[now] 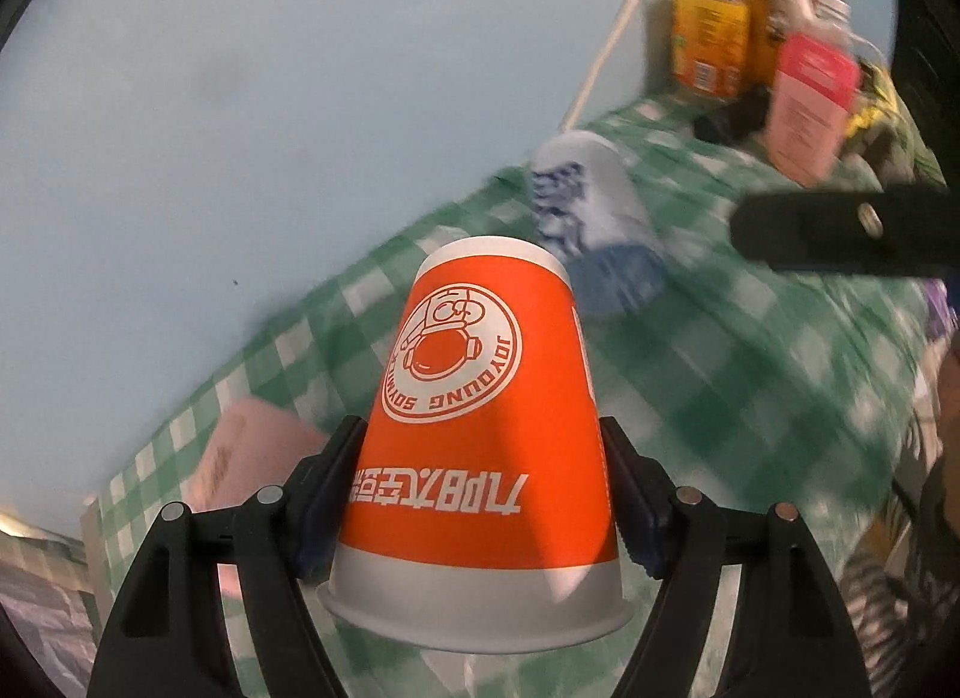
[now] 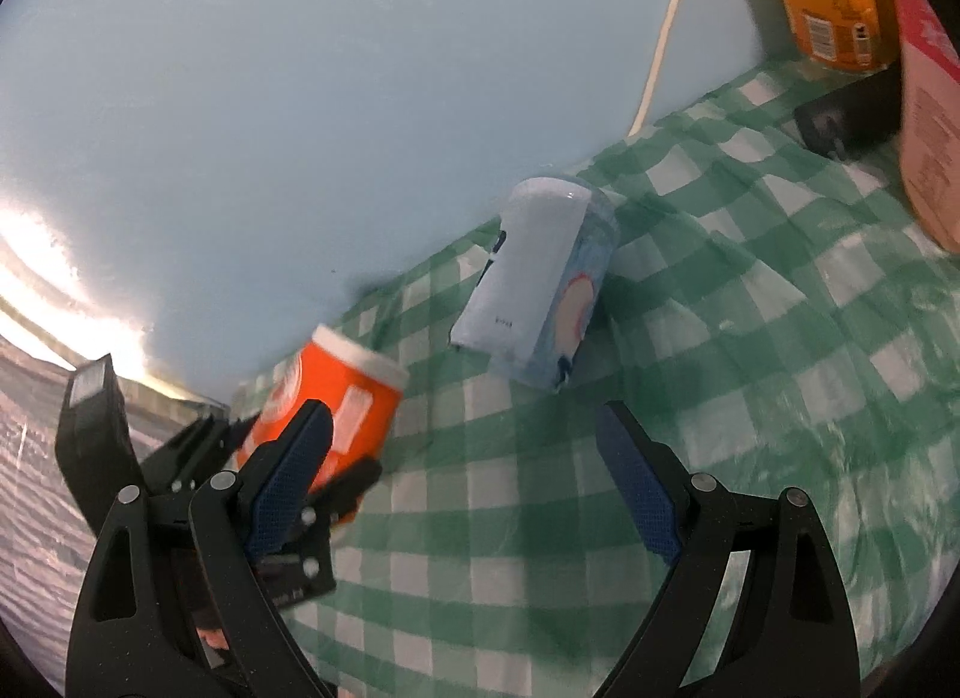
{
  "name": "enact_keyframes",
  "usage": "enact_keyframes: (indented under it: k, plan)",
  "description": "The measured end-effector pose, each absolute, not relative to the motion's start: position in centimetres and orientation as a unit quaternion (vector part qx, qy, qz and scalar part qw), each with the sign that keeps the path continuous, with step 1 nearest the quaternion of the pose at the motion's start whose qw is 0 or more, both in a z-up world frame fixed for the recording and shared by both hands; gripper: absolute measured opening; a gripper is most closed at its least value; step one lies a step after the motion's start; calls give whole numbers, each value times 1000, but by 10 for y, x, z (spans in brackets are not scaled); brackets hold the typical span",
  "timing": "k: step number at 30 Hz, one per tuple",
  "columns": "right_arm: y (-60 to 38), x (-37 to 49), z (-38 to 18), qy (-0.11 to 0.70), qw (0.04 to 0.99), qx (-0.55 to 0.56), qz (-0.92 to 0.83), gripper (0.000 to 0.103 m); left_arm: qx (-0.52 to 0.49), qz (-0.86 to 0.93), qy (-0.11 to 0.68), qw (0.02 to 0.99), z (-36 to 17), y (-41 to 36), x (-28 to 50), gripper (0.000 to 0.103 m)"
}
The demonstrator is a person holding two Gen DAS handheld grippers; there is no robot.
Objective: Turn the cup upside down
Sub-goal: 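Lift the orange paper cup off the table with the left tool, then lower the cup onto the table and open the left tool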
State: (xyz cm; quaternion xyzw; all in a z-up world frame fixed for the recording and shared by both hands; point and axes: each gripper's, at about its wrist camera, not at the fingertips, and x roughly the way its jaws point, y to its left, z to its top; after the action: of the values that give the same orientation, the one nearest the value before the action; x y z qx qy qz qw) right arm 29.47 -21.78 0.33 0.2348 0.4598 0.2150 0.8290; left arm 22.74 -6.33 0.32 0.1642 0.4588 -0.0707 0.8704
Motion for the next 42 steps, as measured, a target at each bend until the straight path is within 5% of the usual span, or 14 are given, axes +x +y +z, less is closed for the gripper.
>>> enact_keyframes:
  k: [20, 25, 39, 42]
  plan:
    - [-205, 232, -22, 444, 849, 191, 214, 89, 137, -112, 479, 860, -34, -65, 192, 78]
    - [-203, 233, -27, 447, 846, 189, 219, 89, 158, -84, 478, 860, -37, -64, 192, 85]
    - [-204, 229, -26, 450, 838, 202, 234, 89, 75, -83, 407, 907, 16, -30, 175, 93]
    - [-200, 228, -26, 455, 830, 210, 245, 89, 40, -74, 365, 927, 29, -21, 154, 101]
